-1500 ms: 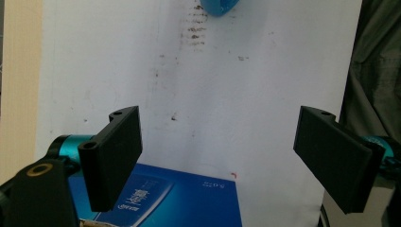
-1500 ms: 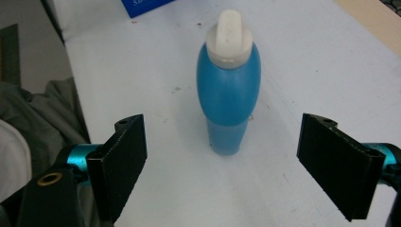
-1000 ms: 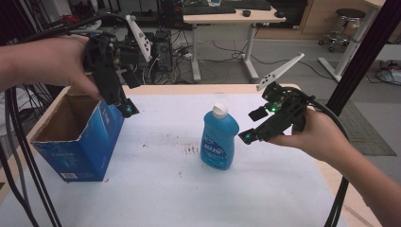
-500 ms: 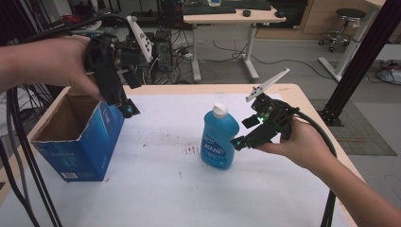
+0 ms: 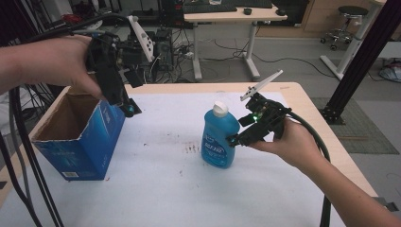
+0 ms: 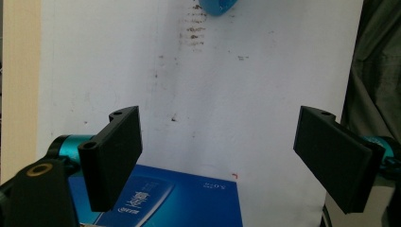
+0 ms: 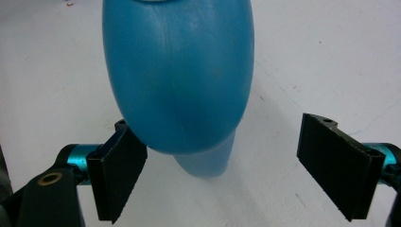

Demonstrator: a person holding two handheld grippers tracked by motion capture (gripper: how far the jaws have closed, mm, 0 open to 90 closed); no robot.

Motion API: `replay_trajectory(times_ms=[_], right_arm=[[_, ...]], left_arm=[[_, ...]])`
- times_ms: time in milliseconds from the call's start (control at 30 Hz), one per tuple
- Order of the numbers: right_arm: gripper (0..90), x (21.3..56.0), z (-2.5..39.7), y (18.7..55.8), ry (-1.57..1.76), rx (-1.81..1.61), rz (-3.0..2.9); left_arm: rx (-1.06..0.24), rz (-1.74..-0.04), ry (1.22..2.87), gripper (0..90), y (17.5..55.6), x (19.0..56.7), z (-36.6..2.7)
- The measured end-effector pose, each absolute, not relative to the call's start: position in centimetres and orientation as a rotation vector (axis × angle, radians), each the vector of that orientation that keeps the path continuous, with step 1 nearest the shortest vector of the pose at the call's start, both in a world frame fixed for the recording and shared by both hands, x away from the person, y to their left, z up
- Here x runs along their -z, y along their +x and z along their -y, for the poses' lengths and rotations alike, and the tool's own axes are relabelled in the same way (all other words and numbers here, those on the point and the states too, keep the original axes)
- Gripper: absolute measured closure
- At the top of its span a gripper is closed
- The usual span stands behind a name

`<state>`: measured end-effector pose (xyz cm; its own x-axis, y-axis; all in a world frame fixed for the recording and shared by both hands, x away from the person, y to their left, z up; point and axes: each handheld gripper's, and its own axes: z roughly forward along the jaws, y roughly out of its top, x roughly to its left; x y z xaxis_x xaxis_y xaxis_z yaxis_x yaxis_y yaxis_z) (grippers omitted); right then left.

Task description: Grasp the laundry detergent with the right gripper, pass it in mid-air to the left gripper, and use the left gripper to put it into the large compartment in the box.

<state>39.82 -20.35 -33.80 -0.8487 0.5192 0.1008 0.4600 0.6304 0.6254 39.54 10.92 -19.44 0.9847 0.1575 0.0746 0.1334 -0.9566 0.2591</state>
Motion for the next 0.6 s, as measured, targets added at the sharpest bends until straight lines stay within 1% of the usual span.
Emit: replay_trajectory(times_ms=[600], right_arm=[[16.4,34.7,19.0,39.6,0.81,-1.037,-2.769]], left_arm=[[-0.144,-0.207,2.874,16.3,39.5,19.4,-10.7]])
